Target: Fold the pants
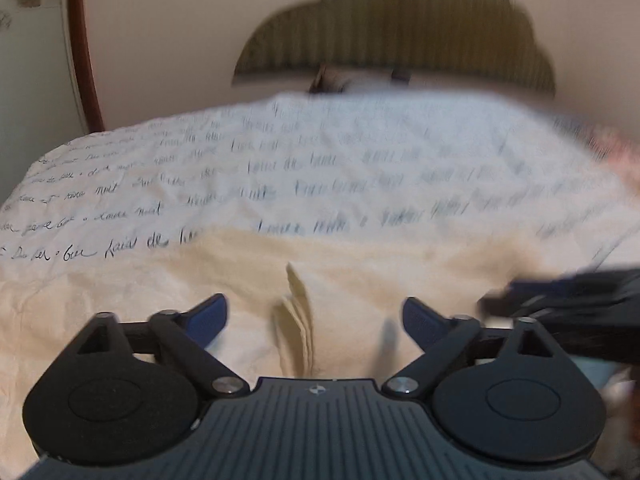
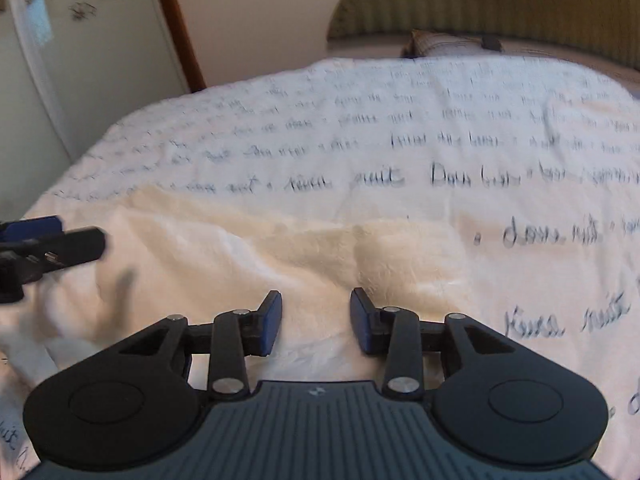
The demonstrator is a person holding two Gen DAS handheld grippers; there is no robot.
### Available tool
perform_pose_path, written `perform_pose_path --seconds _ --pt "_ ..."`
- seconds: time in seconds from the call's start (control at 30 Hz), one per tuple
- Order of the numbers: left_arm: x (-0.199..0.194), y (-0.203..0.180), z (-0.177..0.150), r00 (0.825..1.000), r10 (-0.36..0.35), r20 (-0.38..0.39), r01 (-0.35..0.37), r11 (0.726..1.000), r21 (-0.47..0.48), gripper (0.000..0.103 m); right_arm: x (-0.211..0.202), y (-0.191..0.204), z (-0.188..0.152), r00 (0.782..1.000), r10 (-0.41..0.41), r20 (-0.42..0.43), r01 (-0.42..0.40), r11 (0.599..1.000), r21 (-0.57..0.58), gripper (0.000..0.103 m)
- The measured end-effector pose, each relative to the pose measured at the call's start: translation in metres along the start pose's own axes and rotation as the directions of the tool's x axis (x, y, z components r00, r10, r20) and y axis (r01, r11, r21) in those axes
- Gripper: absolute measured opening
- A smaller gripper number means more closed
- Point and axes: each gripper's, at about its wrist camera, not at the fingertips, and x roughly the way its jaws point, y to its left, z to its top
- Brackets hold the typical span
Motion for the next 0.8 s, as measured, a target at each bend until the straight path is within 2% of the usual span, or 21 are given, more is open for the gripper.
perform_pose_path --seconds 0.03,0.1,0.13,0.2,0.27,0.33,0.37,0.4,0.43,0.5,0.53,0.57,0.67,0.73,0.8 --pt "0.009 -0.002 -0.004 0.999 0.041 -0.012 -0.041 0.999 0.021 0.086 -0.010 0.006 -0.004 0.999 -0.002 0.034 0.002 1.000 -0.005 0.039" --pt "0.009 0.001 -0.012 0.999 0.043 0.003 -0.043 0.999 0.010 0.089 -0.034 0.016 -0.013 0.994 0.041 0.098 -0.039 0.999 -0.019 0.042" --pt "0.007 0.005 -0.015 0.999 0.039 0.008 -0.039 0.999 -0.003 0.090 -0.043 0.021 -0.021 0.991 0.063 0.115 -0.060 0.998 -0.030 0.055" --pt "-0.001 0.012 -0.017 0.998 0.053 0.014 -0.053 0.998 -0.023 0.091 -0.043 0.030 -0.033 0.996 0.068 0.065 -0.062 0.995 -0.080 0.074" --pt "-0.018 0.026 -0.023 0.996 0.077 0.047 -0.074 0.995 -0.063 0.091 -0.027 0.040 -0.044 1.000 0.011 0.004 -0.010 0.986 -0.168 0.074" --pt "-0.040 0.050 -0.032 0.989 0.126 0.077 -0.117 0.987 -0.108 0.092 -0.028 0.055 -0.046 0.998 -0.051 0.029 0.056 0.978 -0.200 0.075" --pt "-0.049 0.064 -0.038 0.984 0.155 0.090 -0.142 0.980 -0.138 0.096 -0.032 0.064 -0.043 0.998 -0.055 0.038 0.062 0.979 -0.193 0.075" --pt "-0.055 0.079 -0.045 0.977 0.190 0.099 -0.171 0.970 -0.173 0.101 -0.038 0.072 -0.042 0.998 -0.017 0.059 0.028 0.981 -0.194 0.075" --pt "-0.058 0.093 -0.051 0.969 0.228 0.093 -0.205 0.957 -0.204 0.101 -0.040 0.081 -0.040 0.996 0.049 0.078 -0.032 0.978 -0.207 0.075" --pt "-0.050 0.117 -0.058 0.962 0.273 0.024 -0.262 0.941 -0.214 0.098 -0.031 0.096 -0.038 0.993 0.105 0.055 -0.089 0.968 -0.233 0.077" --pt "-0.046 0.126 -0.060 0.964 0.265 -0.029 -0.266 0.946 -0.187 0.096 -0.020 0.102 -0.038 0.996 0.089 0.022 -0.081 0.965 -0.248 0.077" --pt "-0.046 0.135 -0.062 0.963 0.261 -0.061 -0.268 0.948 -0.173 0.087 -0.009 0.104 -0.040 0.998 0.062 -0.014 -0.063 0.966 -0.252 0.078" --pt "-0.074 0.167 -0.073 0.955 0.296 -0.001 -0.289 0.930 -0.226 0.092 -0.014 0.108 -0.036 0.999 0.030 0.036 -0.024 0.984 -0.179 0.078" --pt "-0.090 0.193 -0.079 0.938 0.347 0.011 -0.331 0.903 -0.276 0.095 -0.029 0.123 -0.029 0.992 0.050 0.113 -0.029 0.983 -0.179 0.078" --pt "-0.104 0.223 -0.086 0.917 0.398 -0.009 -0.377 0.861 -0.340 0.095 -0.037 0.151 -0.024 0.987 0.091 0.131 -0.053 0.963 -0.265 0.083"
